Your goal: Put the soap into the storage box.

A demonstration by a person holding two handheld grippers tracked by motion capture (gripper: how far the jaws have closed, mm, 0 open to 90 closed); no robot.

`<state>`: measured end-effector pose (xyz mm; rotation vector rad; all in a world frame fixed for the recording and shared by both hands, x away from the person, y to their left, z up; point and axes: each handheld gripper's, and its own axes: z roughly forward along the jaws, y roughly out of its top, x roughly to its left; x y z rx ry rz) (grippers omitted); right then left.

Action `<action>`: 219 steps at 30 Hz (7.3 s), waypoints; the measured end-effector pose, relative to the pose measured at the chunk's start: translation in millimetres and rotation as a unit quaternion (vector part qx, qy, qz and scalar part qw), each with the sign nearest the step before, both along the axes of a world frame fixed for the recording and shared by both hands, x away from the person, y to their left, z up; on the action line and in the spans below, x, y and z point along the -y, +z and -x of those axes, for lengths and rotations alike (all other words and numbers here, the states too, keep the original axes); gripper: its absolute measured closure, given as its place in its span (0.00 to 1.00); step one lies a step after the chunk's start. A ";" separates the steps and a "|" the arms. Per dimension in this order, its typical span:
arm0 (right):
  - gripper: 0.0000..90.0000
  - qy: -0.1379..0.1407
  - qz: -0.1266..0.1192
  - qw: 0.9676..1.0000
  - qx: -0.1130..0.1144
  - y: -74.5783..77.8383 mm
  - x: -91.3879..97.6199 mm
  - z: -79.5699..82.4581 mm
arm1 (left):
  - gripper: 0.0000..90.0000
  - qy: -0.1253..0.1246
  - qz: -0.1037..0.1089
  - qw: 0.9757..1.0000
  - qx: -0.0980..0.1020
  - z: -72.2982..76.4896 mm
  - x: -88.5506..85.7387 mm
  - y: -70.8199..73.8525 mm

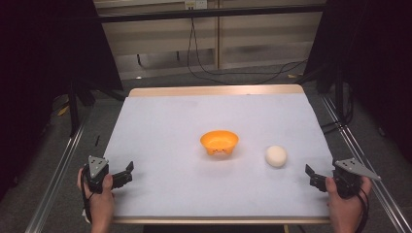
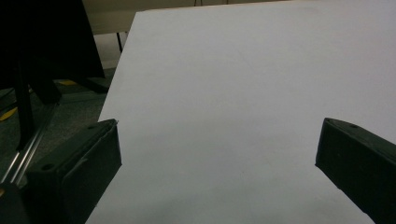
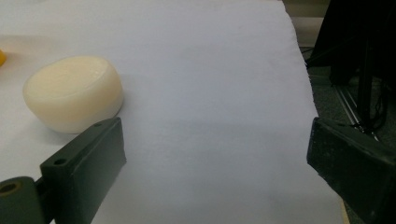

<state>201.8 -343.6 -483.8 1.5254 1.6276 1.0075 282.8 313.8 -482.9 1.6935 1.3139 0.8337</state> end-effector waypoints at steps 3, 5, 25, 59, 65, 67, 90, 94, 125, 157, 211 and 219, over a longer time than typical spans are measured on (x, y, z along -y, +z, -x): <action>0.05 -0.003 0.003 1.000 0.005 0.1 -0.5 0.9 | 0.00 -0.001 0.000 1.000 0.000 0.0 0.0 0.0; 0.05 -0.002 0.005 1.000 0.006 0.2 -0.7 0.9 | 0.00 -0.001 0.002 1.000 0.009 1.9 0.0 -0.1; 0.06 0.059 0.065 0.996 -0.030 21.8 -4.3 -17.9 | 0.01 -0.002 -0.007 1.000 0.010 2.2 1.5 -0.1; 0.01 0.232 0.065 0.943 -0.232 37.2 -46.7 -75.8 | 0.00 -0.017 -0.050 0.999 -0.005 -0.3 9.1 -0.7; 0.04 0.239 0.072 0.938 -0.239 35.8 -52.1 -78.8 | 0.00 -0.017 -0.054 0.998 -0.010 -1.2 10.1 -0.9; 0.04 0.243 0.079 0.936 -0.242 35.9 -54.5 -80.4 | 0.00 -0.019 -0.058 0.998 -0.008 -0.9 10.6 -0.9; 0.10 0.245 0.077 0.929 -0.267 36.1 -78.2 -104.9 | 0.00 -0.017 -0.063 0.998 -0.011 -1.4 11.7 -1.0; 0.11 0.244 0.073 0.929 -0.269 33.4 -81.1 -109.3 | 0.00 -0.017 -0.062 0.998 -0.011 -1.5 12.0 -1.1; 0.27 0.240 0.089 0.927 -0.275 30.3 -85.2 -119.2 | 0.00 -0.019 -0.064 0.998 -0.013 -1.7 12.4 -1.3; 0.27 0.286 0.104 0.919 -0.251 69.6 -114.4 -135.6 | 0.00 -0.019 -0.065 0.998 -0.014 -2.0 12.5 -1.2; 0.27 0.343 0.121 0.903 -0.230 108.0 -181.1 -166.5 | 0.00 -0.019 -0.066 0.998 -0.015 -2.0 12.8 -1.2; 0.27 0.354 0.120 0.899 -0.228 106.8 -194.8 -169.6 | 0.00 -0.019 -0.066 0.998 -0.015 -2.0 12.8 -1.3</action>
